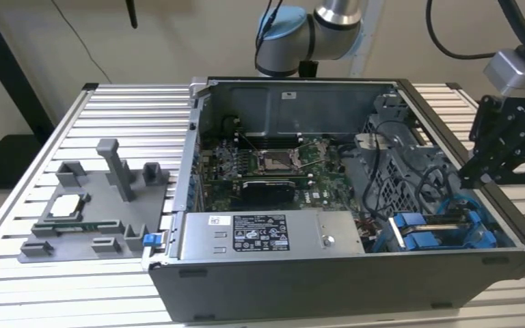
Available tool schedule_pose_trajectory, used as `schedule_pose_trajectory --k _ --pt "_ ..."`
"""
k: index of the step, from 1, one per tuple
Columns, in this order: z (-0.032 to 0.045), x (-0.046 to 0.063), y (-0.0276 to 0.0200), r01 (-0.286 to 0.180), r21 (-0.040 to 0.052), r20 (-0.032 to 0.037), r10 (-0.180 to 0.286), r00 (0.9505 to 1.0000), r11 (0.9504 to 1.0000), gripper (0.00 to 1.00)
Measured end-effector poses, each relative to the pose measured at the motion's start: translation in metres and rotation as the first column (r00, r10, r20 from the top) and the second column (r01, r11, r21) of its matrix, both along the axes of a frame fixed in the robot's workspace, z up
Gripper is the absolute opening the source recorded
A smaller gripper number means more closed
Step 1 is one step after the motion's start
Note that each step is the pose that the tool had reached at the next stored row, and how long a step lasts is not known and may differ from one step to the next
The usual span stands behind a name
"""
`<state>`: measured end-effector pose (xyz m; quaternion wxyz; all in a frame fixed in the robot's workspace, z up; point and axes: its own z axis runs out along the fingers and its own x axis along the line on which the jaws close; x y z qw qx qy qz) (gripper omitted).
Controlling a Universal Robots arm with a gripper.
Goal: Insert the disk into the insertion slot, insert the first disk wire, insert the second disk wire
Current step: 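Insert the second disk wire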
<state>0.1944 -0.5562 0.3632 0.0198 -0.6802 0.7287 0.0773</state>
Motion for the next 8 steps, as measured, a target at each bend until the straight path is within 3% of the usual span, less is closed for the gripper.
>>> schedule_pose_trajectory --k 3,4,8 --pt "0.0000 0.0000 0.0001 0.000 0.0031 0.0001 0.000 1.0000 1.0000 1.00" --pt "0.0000 0.0000 0.0001 0.000 0.0033 0.0001 0.000 1.0000 1.0000 0.00" --pt "-0.0001 0.0000 0.0000 0.000 0.0033 0.0001 0.000 1.0000 1.0000 0.00"
